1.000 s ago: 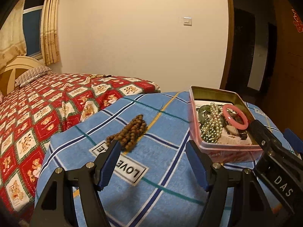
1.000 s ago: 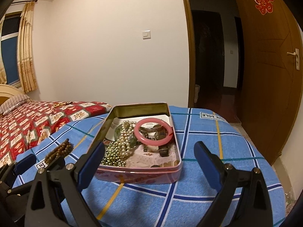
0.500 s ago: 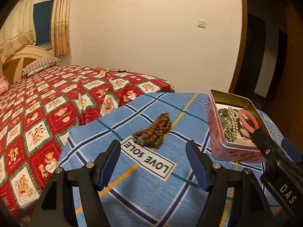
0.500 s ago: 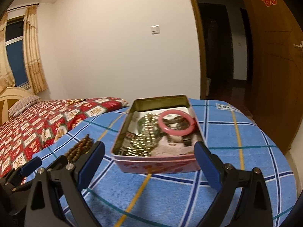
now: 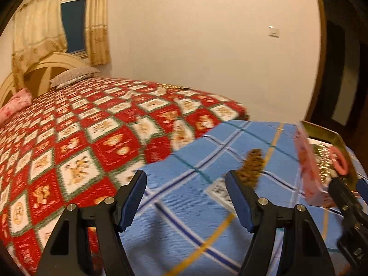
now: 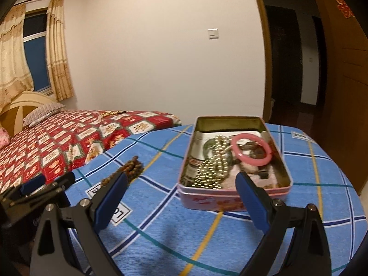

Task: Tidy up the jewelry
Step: 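Reach to the brown wooden bead bracelet and grasp it with the right tool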

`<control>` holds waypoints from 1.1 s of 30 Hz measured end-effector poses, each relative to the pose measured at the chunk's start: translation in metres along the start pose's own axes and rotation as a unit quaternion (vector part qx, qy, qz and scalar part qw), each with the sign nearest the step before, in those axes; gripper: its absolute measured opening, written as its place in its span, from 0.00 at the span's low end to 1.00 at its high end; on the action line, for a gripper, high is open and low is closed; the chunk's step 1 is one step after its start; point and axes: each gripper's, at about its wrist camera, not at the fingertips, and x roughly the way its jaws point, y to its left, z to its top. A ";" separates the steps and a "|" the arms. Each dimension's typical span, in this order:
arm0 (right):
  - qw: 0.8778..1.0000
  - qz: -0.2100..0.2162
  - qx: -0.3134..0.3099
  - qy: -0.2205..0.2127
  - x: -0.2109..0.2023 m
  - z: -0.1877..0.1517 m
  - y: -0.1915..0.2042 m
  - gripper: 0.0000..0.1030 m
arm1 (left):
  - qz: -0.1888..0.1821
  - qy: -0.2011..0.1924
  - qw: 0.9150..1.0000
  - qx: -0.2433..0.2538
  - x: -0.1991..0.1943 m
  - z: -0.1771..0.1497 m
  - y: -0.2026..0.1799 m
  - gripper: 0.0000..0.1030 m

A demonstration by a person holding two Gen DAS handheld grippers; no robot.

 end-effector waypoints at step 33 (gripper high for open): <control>0.971 0.135 -0.009 0.198 0.133 0.007 0.073 0.33 | 0.029 0.029 0.998 -0.042 0.028 0.006 0.043 0.69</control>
